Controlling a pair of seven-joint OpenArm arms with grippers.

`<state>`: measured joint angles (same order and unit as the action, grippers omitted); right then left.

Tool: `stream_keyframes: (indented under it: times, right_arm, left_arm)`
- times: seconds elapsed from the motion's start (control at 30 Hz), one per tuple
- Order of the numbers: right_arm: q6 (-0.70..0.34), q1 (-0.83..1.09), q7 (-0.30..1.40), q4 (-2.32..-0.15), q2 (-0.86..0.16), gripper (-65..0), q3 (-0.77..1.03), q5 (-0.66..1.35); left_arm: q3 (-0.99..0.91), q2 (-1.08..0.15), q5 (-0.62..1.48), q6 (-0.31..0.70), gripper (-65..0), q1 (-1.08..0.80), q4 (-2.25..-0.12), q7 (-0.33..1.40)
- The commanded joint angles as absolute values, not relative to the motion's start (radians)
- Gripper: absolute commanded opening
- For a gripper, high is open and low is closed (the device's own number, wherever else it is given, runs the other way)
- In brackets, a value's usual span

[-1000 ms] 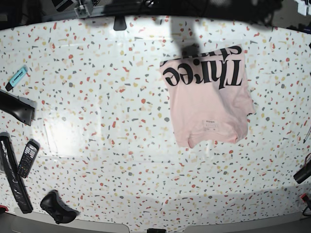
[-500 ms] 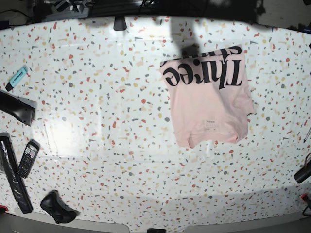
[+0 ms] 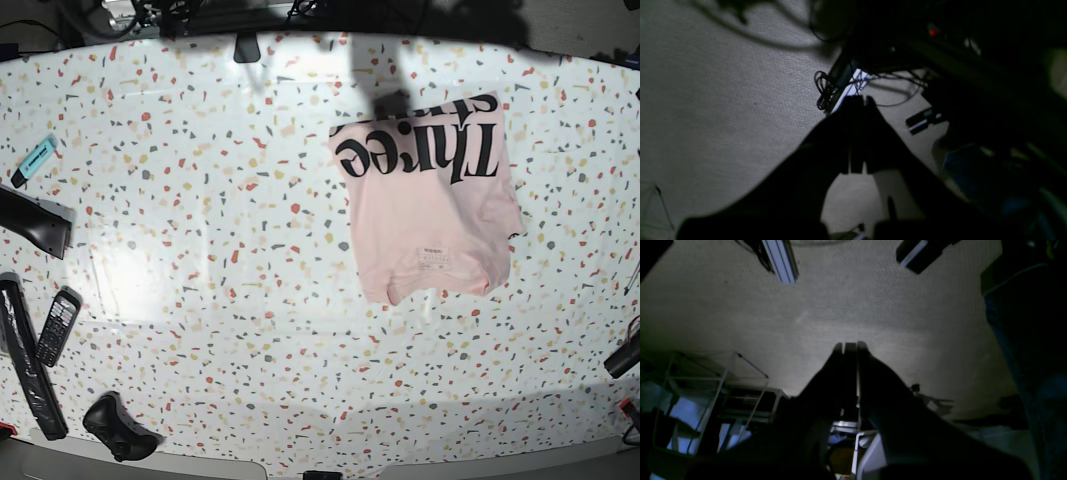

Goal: Fold the T-shirt properly

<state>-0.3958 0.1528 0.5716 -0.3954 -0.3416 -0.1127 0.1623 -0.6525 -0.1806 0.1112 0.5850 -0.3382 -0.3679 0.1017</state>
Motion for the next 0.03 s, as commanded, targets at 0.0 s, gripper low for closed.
stream_keyframes:
  times: [0.0]
  right_arm:
    - [-0.394,0.155,0.583,-0.395,-0.353,-65.0,-0.112,0.164]
  left_arm:
    - [-0.625,-0.195,0.112,0.577,-65.0,-0.348,-0.373,0.091]
